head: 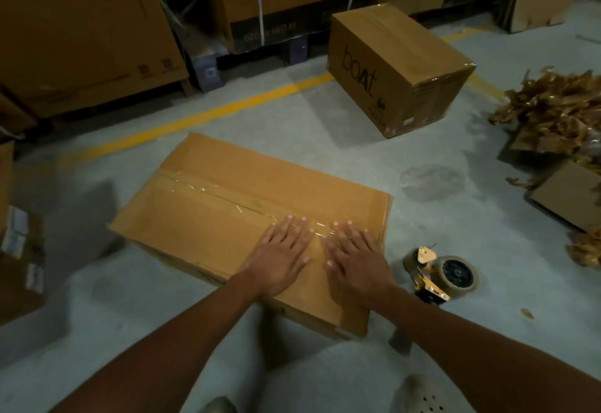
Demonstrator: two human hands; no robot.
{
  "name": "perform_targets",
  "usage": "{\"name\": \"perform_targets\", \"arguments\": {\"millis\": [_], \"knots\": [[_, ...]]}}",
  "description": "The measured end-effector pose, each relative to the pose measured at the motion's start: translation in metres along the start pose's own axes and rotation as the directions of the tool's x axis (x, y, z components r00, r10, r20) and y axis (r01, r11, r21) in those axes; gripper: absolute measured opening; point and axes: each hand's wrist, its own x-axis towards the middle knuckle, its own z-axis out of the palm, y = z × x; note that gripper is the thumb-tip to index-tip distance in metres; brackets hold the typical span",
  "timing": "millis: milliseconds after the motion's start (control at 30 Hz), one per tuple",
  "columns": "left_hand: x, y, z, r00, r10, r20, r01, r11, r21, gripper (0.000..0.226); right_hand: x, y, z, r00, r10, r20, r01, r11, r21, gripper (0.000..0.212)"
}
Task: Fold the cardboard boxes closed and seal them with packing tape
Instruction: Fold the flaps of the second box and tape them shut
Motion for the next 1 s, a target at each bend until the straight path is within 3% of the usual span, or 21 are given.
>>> {"name": "perform_targets", "arguments": {"millis": [67,133,200,233,333,533,700,833,933,1000], "knots": [[-0.001,-0.013,-0.003,0.991,0.130,0.021,-0.130,0.991,0.009,0.063,-0.015,-0.011,0.003,0.981,0.194,-0.002,-0.193,0.976,0.100,0.059],[-0.007,-0.024,-0.006,0.998,0.065,0.018,-0.064,0.998,-0.002,0.061,-0.014,-0.044,0.000,0.902,0.430,0.022,-0.429,0.893,0.139,0.066],[-0.010,-0.029,-0.005,0.999,-0.051,-0.007,0.050,0.998,-0.032,0.062,0.001,-0.075,-0.011,0.833,0.552,0.041,-0.552,0.825,0.124,0.074],[-0.011,-0.032,-0.004,0.995,-0.099,-0.008,0.099,0.994,-0.048,0.062,0.013,-0.086,-0.014,0.853,0.521,0.033,-0.521,0.844,0.130,0.076],[-0.015,-0.054,-0.007,0.976,-0.217,-0.033,0.214,0.974,-0.068,0.062,0.052,-0.116,-0.013,0.970,0.241,0.045,-0.245,0.956,0.159,0.066],[-0.031,-0.146,-0.015,0.919,-0.388,-0.069,0.383,0.921,-0.076,0.062,0.094,-0.173,-0.018,0.989,0.149,0.009,-0.147,0.970,0.195,0.068],[-0.052,-0.223,-0.017,0.762,-0.644,-0.060,0.638,0.764,-0.093,0.063,0.106,-0.207,-0.013,0.971,0.238,0.014,-0.237,0.957,0.169,0.074],[-0.052,-0.232,-0.015,0.733,-0.677,-0.068,0.668,0.736,-0.110,0.063,0.111,-0.208,-0.009,0.970,0.242,-0.007,-0.239,0.960,0.150,0.075],[-0.054,-0.226,-0.017,0.721,-0.688,-0.081,0.677,0.725,-0.128,0.064,0.124,-0.199,-0.013,0.980,0.188,0.069,-0.196,0.973,0.122,0.082],[-0.061,-0.215,-0.018,0.673,-0.737,-0.062,0.723,0.673,-0.155,0.065,0.139,-0.184,-0.020,0.986,0.119,0.118,-0.131,0.987,0.095,0.085]]}}
